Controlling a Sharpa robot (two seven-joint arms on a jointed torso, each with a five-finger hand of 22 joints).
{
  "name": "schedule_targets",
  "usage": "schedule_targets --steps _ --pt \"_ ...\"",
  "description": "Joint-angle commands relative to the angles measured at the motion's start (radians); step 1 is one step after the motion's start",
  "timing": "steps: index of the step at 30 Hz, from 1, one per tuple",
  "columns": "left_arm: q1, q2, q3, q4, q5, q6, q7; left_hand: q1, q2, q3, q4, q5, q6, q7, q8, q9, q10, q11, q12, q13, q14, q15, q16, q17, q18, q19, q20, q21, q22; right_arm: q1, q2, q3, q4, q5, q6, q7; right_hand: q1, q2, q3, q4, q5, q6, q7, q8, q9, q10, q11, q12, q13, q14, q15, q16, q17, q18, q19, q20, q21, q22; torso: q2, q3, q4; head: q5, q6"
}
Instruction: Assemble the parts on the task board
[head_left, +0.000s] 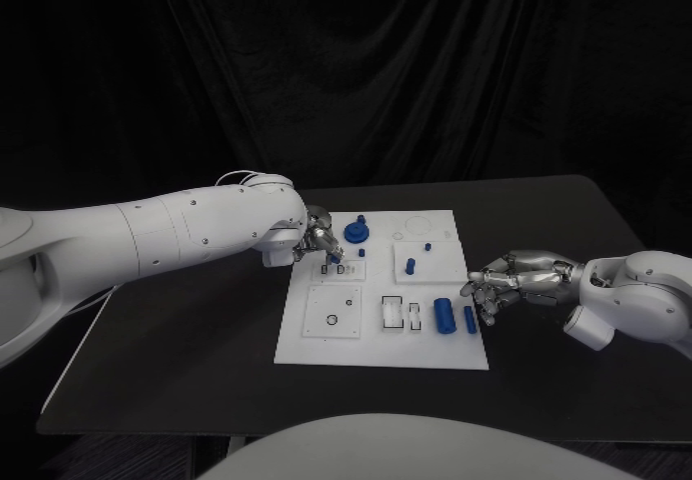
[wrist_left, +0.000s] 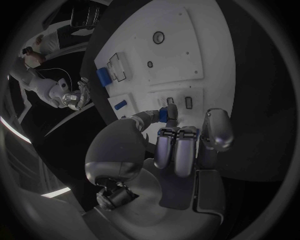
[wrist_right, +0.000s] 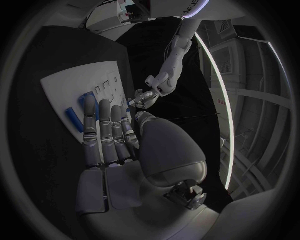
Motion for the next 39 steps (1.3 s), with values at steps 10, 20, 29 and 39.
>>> schedule_targets --steps 10,20,29,39 --pt "0.0 0.074 0.0 -0.087 0.014 0.1 -0.063 -0.001 0.012 0.014 -0.004 -0.024 0.001 -0.019 -0.016 -0.006 0.061 -0.001 -0.005 0.23 0.107 -0.003 -0.001 0.263 0.014 -0.012 -0.002 -0.014 0.047 -0.002 0.005 0.001 0.002 0.0 0.005 -0.01 -0.009 0.004 -0.008 0.002 -0.007 -0.008 0.001 0.006 -0.001 -0.007 0.003 0.007 -0.003 -0.009 0.002 0.005 -0.002 0.016 -0.006 0.0 -0.005 -0.002 0.001 -0.0004 -0.0016 0.002 0.0" --pt "-0.012 0.092 0.0 -0.112 0.014 0.066 -0.044 -0.001 0.014 0.015 -0.004 -0.029 -0.003 -0.018 -0.018 -0.007 0.06 0.0 -0.005 0.23 0.107 -0.003 -0.001 0.263 0.014 -0.013 -0.001 -0.016 0.046 -0.002 0.006 0.001 0.001 0.0 0.008 -0.009 -0.009 0.004 -0.008 0.002 -0.007 -0.008 0.001 0.006 -0.001 -0.007 0.003 0.007 -0.003 -0.009 0.002 0.005 -0.002 0.016 -0.006 0.0 -0.005 -0.002 0.002 -0.0011 -0.0035 0.006 0.0" --pt "-0.023 0.099 0.0 -0.118 0.014 0.053 -0.032 -0.003 0.018 0.016 -0.002 -0.034 -0.007 -0.016 -0.022 -0.008 0.059 0.002 -0.006 0.229 0.107 -0.002 -0.001 0.263 0.016 -0.016 0.0 -0.022 0.044 -0.002 0.009 0.001 -0.001 0.0 0.012 -0.008 -0.009 0.005 -0.008 0.002 -0.007 -0.009 0.001 0.006 -0.001 -0.008 0.003 0.007 -0.004 -0.009 0.002 0.006 -0.004 0.016 -0.006 0.001 -0.006 -0.003 0.002 -0.0031 -0.0043 0.01 0.0" --pt "-0.033 0.096 0.0 -0.12 0.014 0.051 -0.03 -0.003 0.018 0.016 -0.001 -0.034 -0.007 -0.015 -0.023 -0.009 0.058 0.002 -0.007 0.228 0.107 -0.001 -0.001 0.263 0.016 -0.017 0.0 -0.024 0.043 -0.002 0.009 0.001 -0.002 0.0 0.013 -0.009 -0.009 0.005 -0.008 0.001 -0.006 -0.009 0.001 0.006 -0.001 -0.008 0.003 0.008 -0.004 -0.01 0.002 0.006 -0.005 0.016 -0.006 0.001 -0.007 -0.003 0.001 -0.0006 -0.0016 0.004 0.0"
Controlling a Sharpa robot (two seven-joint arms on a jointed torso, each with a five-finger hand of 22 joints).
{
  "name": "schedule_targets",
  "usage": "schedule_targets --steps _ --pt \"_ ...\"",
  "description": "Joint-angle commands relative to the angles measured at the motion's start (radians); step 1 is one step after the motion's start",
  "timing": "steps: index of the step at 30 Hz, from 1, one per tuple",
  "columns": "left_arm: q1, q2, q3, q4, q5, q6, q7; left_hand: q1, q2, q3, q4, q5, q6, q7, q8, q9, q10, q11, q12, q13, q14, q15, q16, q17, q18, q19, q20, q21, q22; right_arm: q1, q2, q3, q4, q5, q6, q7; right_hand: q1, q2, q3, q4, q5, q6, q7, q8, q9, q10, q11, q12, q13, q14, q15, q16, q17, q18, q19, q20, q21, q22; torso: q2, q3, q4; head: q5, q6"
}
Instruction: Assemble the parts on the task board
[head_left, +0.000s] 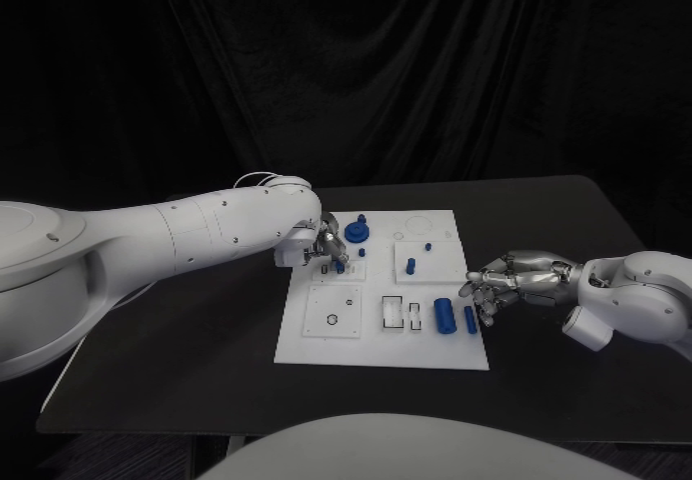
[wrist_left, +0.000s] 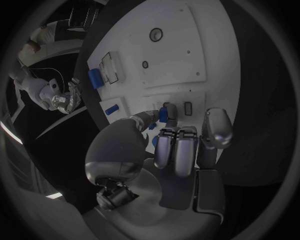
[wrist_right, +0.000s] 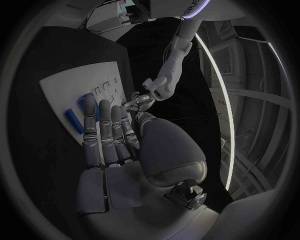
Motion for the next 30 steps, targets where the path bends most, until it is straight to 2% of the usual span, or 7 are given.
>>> schedule_targets --steps 1,10,21,26,30 --pt "-0.007 0.001 -0.001 0.002 0.008 -0.006 0.017 -0.003 0.01 0.01 -0.007 -0.005 -0.001 -0.003 -0.002 0.001 0.058 0.002 -0.007 0.228 0.107 -0.001 -0.001 0.263 0.016 -0.008 -0.002 -0.007 0.043 -0.002 0.0 0.001 0.0 0.0 0.012 -0.009 -0.005 0.001 -0.005 -0.001 -0.006 -0.009 0.001 0.006 -0.001 -0.004 -0.001 0.004 -0.002 -0.006 -0.002 0.006 -0.002 0.016 -0.006 0.001 -0.007 -0.001 -0.001 0.002 0.0017 -0.001 0.0" --pt "-0.011 -0.006 -0.001 0.007 0.008 -0.006 0.012 -0.002 0.01 0.011 -0.008 -0.005 -0.002 -0.003 -0.002 0.001 0.057 0.002 -0.008 0.227 0.107 -0.001 -0.001 0.263 0.016 -0.009 -0.002 -0.008 0.043 -0.002 0.001 0.001 -0.001 0.0 0.015 -0.013 -0.005 0.001 -0.005 -0.001 -0.006 -0.009 0.001 0.006 -0.001 -0.004 -0.001 0.004 -0.002 -0.006 -0.002 0.006 -0.002 0.016 -0.006 0.001 -0.007 -0.001 -0.001 0.0015 -0.0001 0.002 0.0" --pt "-0.013 -0.016 -0.001 0.017 0.008 -0.005 0.005 -0.001 0.009 0.011 -0.009 -0.005 -0.002 -0.003 -0.003 0.001 0.056 0.002 -0.009 0.227 0.107 -0.001 -0.001 0.263 0.017 -0.01 -0.002 -0.011 0.041 -0.002 0.001 0.001 -0.002 0.0 0.016 -0.016 -0.005 0.002 -0.006 -0.002 -0.006 -0.01 0.001 0.007 -0.002 -0.005 -0.001 0.005 -0.003 -0.007 -0.001 0.007 -0.003 0.016 -0.006 0.001 -0.008 -0.002 -0.001 0.002 0.0017 0.002 0.0" --pt "-0.013 -0.019 -0.001 0.025 0.008 -0.003 0.002 -0.001 0.009 0.011 -0.01 -0.005 -0.002 -0.003 -0.003 0.0 0.055 0.002 -0.011 0.226 0.107 -0.001 -0.001 0.263 0.018 -0.013 -0.002 -0.015 0.039 -0.002 0.001 0.001 -0.002 0.0 0.014 -0.018 -0.004 0.001 -0.007 -0.002 -0.006 -0.014 0.002 0.006 -0.002 -0.007 0.0 0.006 -0.004 -0.009 -0.001 0.008 -0.006 0.016 -0.006 0.002 -0.009 -0.003 -0.001 0.0018 0.0012 0.008 0.0" --pt "-0.013 -0.022 -0.001 0.031 0.008 -0.003 -0.001 -0.001 0.009 0.011 -0.01 -0.005 -0.002 -0.003 -0.003 0.0 0.055 0.002 -0.011 0.226 0.107 -0.001 -0.001 0.263 0.018 -0.013 -0.002 -0.015 0.039 -0.002 0.0 0.001 -0.003 0.0 0.015 -0.021 -0.004 0.001 -0.007 -0.002 -0.006 -0.014 0.002 0.006 -0.002 -0.007 0.0 0.006 -0.004 -0.009 -0.001 0.008 -0.006 0.016 -0.006 0.002 -0.009 -0.003 0.0 0.0015 0.0018 0.006 0.0"
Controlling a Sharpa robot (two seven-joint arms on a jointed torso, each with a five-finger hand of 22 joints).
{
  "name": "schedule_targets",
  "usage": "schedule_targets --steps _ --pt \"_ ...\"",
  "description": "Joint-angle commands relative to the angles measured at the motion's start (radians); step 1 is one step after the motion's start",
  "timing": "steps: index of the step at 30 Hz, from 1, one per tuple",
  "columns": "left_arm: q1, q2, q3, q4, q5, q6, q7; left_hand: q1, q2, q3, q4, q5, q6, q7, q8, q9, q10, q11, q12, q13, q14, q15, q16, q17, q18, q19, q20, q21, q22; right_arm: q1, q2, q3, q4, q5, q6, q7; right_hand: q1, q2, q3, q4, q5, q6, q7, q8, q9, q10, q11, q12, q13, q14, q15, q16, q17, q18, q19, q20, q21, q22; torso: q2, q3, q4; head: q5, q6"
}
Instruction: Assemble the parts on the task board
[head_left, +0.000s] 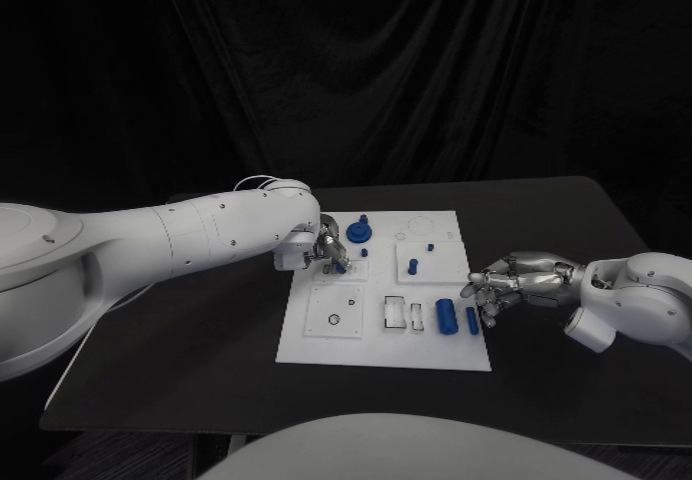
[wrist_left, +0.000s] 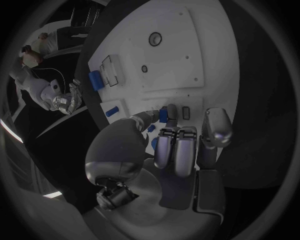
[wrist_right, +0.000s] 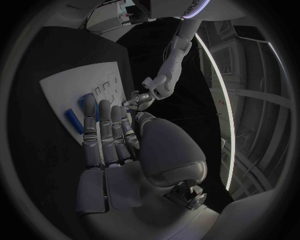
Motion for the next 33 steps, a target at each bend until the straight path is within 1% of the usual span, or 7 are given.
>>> schedule_targets --steps 1,2,5,8,11,20,33 --pt "-0.005 -0.001 -0.002 0.005 0.003 0.005 -0.005 -0.001 0.009 0.011 -0.01 -0.002 0.001 -0.007 0.001 0.001 0.055 0.002 -0.007 0.226 0.107 -0.001 -0.001 0.263 0.018 -0.006 -0.001 -0.004 0.04 -0.002 -0.001 0.001 -0.001 0.0 0.013 -0.017 -0.004 0.001 -0.007 -0.002 -0.006 -0.006 0.002 0.006 -0.001 -0.007 0.0 0.006 -0.001 -0.009 -0.001 0.005 -0.001 0.016 -0.006 0.002 -0.005 -0.001 0.0 -0.0003 0.0005 -0.002 0.0" --pt "-0.005 -0.002 -0.002 0.006 0.003 0.004 -0.005 -0.001 0.009 0.011 -0.01 -0.002 0.001 -0.007 0.001 0.001 0.055 0.002 -0.007 0.226 0.107 -0.001 -0.001 0.263 0.018 -0.006 -0.001 -0.004 0.04 -0.002 0.0 0.001 -0.001 0.0 0.013 -0.017 -0.004 0.001 -0.007 -0.002 -0.006 -0.006 0.002 0.006 -0.001 -0.007 0.0 0.006 -0.001 -0.009 -0.001 0.005 -0.001 0.016 -0.006 0.002 -0.005 -0.001 0.001 -0.0002 0.0004 -0.005 0.0" --pt "-0.006 -0.003 -0.002 0.006 0.003 0.004 -0.006 -0.001 0.009 0.011 -0.01 -0.002 0.001 -0.007 0.001 0.001 0.055 0.002 -0.007 0.226 0.107 -0.001 -0.001 0.263 0.018 -0.006 -0.001 -0.004 0.04 -0.002 0.0 0.001 -0.002 0.0 0.014 -0.018 -0.004 0.001 -0.007 -0.002 -0.006 -0.007 0.002 0.005 -0.001 -0.008 0.0 0.006 -0.001 -0.009 -0.001 0.005 -0.001 0.016 -0.007 0.002 -0.005 -0.001 0.001 -0.0005 -0.0003 -0.007 0.0" --pt "-0.006 -0.004 -0.002 0.007 0.003 0.002 -0.007 0.0 0.009 0.012 -0.011 -0.002 0.001 -0.006 0.001 0.001 0.054 0.002 -0.007 0.225 0.107 -0.001 -0.001 0.263 0.018 -0.007 -0.001 -0.006 0.039 -0.002 0.0 0.001 -0.002 0.0 0.015 -0.02 -0.004 0.001 -0.007 -0.002 -0.006 -0.007 0.002 0.005 -0.001 -0.008 0.0 0.006 -0.001 -0.009 -0.001 0.005 -0.001 0.016 -0.007 0.002 -0.005 -0.001 0.0 -0.0001 -0.0009 -0.005 0.0" --pt "-0.006 -0.005 -0.002 0.008 0.003 -0.002 -0.007 0.0 0.009 0.012 -0.011 -0.002 0.001 -0.006 0.001 0.001 0.054 0.002 -0.007 0.225 0.107 -0.001 -0.001 0.263 0.018 -0.007 -0.001 -0.006 0.039 -0.002 0.0 0.001 -0.002 0.0 0.016 -0.022 -0.004 0.001 -0.007 -0.002 -0.006 -0.007 0.002 0.005 -0.001 -0.008 0.0 0.006 -0.001 -0.009 -0.001 0.005 -0.001 0.016 -0.007 0.002 -0.005 -0.001 0.0 0.0002 -0.0002 -0.006 0.0" --pt "-0.006 -0.009 -0.002 0.013 0.003 -0.004 -0.007 0.0 0.009 0.012 -0.012 -0.002 0.001 -0.006 0.0 0.0 0.053 0.002 -0.008 0.225 0.107 -0.001 -0.001 0.263 0.018 -0.008 -0.001 -0.007 0.039 -0.002 0.001 0.001 -0.004 0.0 0.019 -0.027 -0.004 0.001 -0.007 -0.002 -0.007 -0.008 0.002 0.005 -0.001 -0.008 0.0 0.006 -0.002 -0.01 -0.001 0.005 -0.002 0.016 -0.007 0.002 -0.006 -0.001 0.0 -0.0002 -0.0012 -0.003 0.0" --pt "-0.006 -0.012 -0.002 0.017 0.003 0.009 -0.014 0.0 0.007 0.011 -0.013 -0.002 0.002 -0.006 0.0 0.0 0.053 0.003 -0.008 0.225 0.107 0.0 -0.001 0.263 0.018 -0.006 -0.001 -0.005 0.04 -0.002 -0.001 0.001 -0.004 0.0 0.024 -0.038 -0.006 0.002 -0.009 -0.001 -0.008 -0.01 0.003 0.005 -0.002 -0.01 0.001 0.007 -0.003 -0.012 0.0 0.006 -0.004 0.015 -0.007 0.002 -0.007 -0.003 0.001 -0.0003 0.0005 -0.003 0.0"
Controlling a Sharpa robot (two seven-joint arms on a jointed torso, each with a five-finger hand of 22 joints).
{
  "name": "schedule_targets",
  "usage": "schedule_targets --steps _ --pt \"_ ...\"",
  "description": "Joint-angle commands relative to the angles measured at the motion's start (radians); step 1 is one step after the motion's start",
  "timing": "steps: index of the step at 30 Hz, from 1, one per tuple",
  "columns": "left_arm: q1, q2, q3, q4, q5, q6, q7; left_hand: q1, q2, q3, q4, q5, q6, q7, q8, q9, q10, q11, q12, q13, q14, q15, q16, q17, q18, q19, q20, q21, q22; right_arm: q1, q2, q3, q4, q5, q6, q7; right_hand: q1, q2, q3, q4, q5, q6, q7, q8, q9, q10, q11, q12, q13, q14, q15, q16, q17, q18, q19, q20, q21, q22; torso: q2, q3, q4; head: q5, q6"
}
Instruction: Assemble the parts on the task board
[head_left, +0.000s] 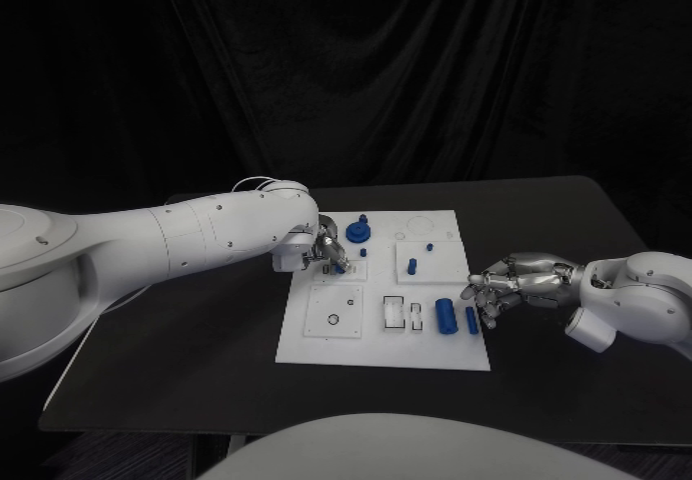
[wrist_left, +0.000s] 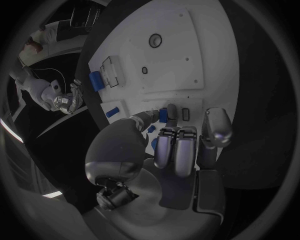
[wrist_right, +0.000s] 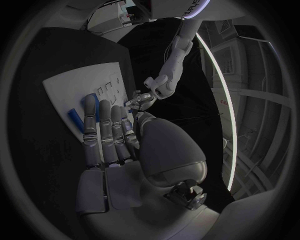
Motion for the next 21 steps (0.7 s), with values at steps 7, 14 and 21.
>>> schedule_targets --steps 7,14,21 --pt "-0.005 -0.002 -0.002 0.004 0.002 0.015 -0.016 0.003 0.008 0.011 -0.014 -0.001 0.0 -0.007 0.005 0.0 0.053 0.003 -0.005 0.225 0.107 0.0 -0.001 0.263 0.018 -0.007 -0.001 -0.006 0.039 -0.002 -0.003 0.001 0.002 0.0 0.019 -0.022 -0.007 0.003 -0.006 0.002 -0.004 -0.007 0.0 0.005 -0.001 -0.009 0.0 0.007 -0.002 -0.006 0.001 0.006 -0.003 0.015 -0.007 0.003 -0.006 -0.002 0.0 0.0001 0.0004 0.001 0.0" --pt "-0.005 0.0 -0.002 0.002 0.002 0.015 -0.014 0.002 0.009 0.01 -0.014 -0.004 0.002 -0.006 0.004 0.0 0.052 0.003 -0.006 0.224 0.107 0.0 -0.001 0.263 0.018 -0.007 0.0 -0.007 0.039 -0.002 -0.003 0.001 0.002 0.0 0.024 -0.025 -0.009 0.004 -0.007 0.003 -0.005 -0.007 0.001 0.006 -0.001 -0.01 0.001 0.007 -0.003 -0.007 0.001 0.007 -0.003 0.015 -0.008 0.003 -0.006 -0.002 0.0 0.0001 0.0 0.003 0.0" --pt "-0.005 0.004 -0.002 -0.005 0.002 0.009 -0.012 -0.012 0.02 0.0 0.0 -0.078 -0.003 -0.001 -0.016 -0.017 0.05 0.008 -0.007 0.223 0.107 0.004 -0.001 0.263 0.019 -0.009 0.004 -0.018 0.038 -0.002 -0.001 0.001 0.001 0.0 0.03 -0.028 -0.011 0.005 -0.008 0.003 -0.006 -0.008 0.001 0.006 -0.001 -0.011 0.001 0.008 -0.004 -0.008 0.002 0.007 -0.005 0.015 -0.008 0.003 -0.008 -0.003 0.0 0.0003 0.0006 0.003 0.0"
